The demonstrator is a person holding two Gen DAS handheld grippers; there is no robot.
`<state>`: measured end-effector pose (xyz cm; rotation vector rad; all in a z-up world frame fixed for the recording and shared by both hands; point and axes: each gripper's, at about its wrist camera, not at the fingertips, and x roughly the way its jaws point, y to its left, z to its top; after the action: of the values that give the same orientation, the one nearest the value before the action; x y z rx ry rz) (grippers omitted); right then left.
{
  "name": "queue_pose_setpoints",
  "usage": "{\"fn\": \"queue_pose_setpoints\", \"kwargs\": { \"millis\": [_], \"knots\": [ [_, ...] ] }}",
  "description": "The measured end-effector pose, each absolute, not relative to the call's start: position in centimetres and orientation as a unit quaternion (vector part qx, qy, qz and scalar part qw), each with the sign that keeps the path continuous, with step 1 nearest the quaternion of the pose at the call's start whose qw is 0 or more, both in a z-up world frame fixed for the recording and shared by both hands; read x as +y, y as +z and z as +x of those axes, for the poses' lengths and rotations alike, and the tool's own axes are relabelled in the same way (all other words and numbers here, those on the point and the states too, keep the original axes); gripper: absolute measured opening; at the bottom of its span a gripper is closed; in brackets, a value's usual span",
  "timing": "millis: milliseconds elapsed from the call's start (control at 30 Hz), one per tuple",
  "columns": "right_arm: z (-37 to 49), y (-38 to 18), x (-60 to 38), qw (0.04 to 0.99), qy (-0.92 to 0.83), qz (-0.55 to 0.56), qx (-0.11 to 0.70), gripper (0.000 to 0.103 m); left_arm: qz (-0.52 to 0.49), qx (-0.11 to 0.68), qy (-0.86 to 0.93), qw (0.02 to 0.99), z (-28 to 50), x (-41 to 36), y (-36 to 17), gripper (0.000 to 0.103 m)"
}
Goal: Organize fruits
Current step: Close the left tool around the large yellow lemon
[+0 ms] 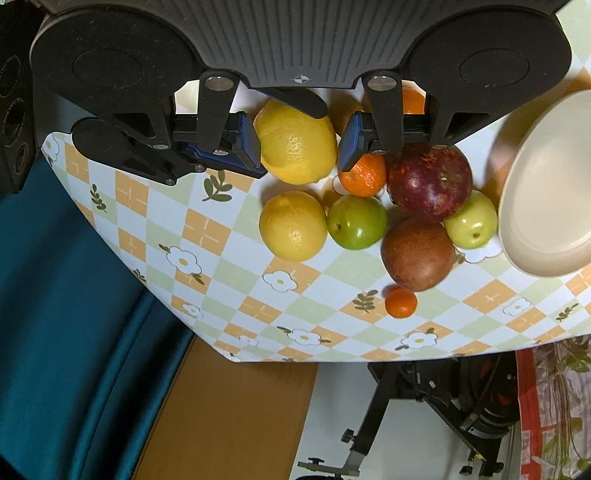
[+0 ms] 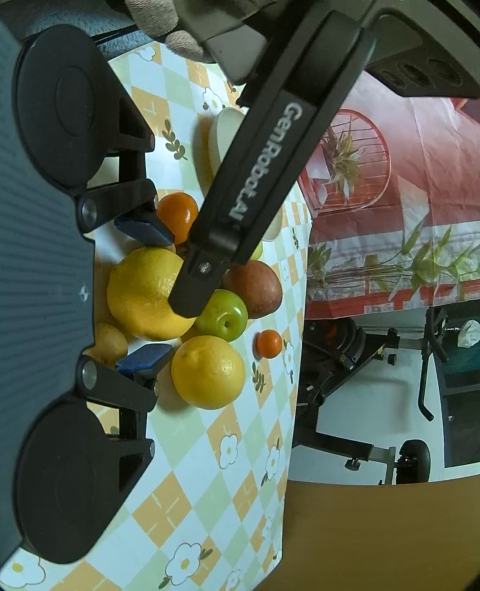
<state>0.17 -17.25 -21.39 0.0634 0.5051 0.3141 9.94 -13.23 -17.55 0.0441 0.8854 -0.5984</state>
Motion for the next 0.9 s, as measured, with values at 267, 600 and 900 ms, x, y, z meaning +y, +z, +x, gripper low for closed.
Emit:
{"fn": "queue_pose_setpoints", "kwargs": {
  "millis": [267, 600, 900],
  "knots": [
    [0.6, -21.7, -17.4, 0.954, 0.155, 0.032, 0.256, 0.061, 0.034, 0.417, -0.291, 0.861, 9.9, -13.9, -17.7, 0.050],
    [0.3, -21.1, -17.8, 0.957, 0.150, 0.043, 0.244, 0.060, 0.033, 0.399, -0.312, 0.862, 9.6, -13.5, -16.6, 0.049],
    [0.6, -18.4, -17.0, 0.957, 0.154, 0.056, 0.239, 0.060, -0.005, 0.381, -0.316, 0.869, 9.9, -10.5, -13.8, 0.049]
  ]
}}
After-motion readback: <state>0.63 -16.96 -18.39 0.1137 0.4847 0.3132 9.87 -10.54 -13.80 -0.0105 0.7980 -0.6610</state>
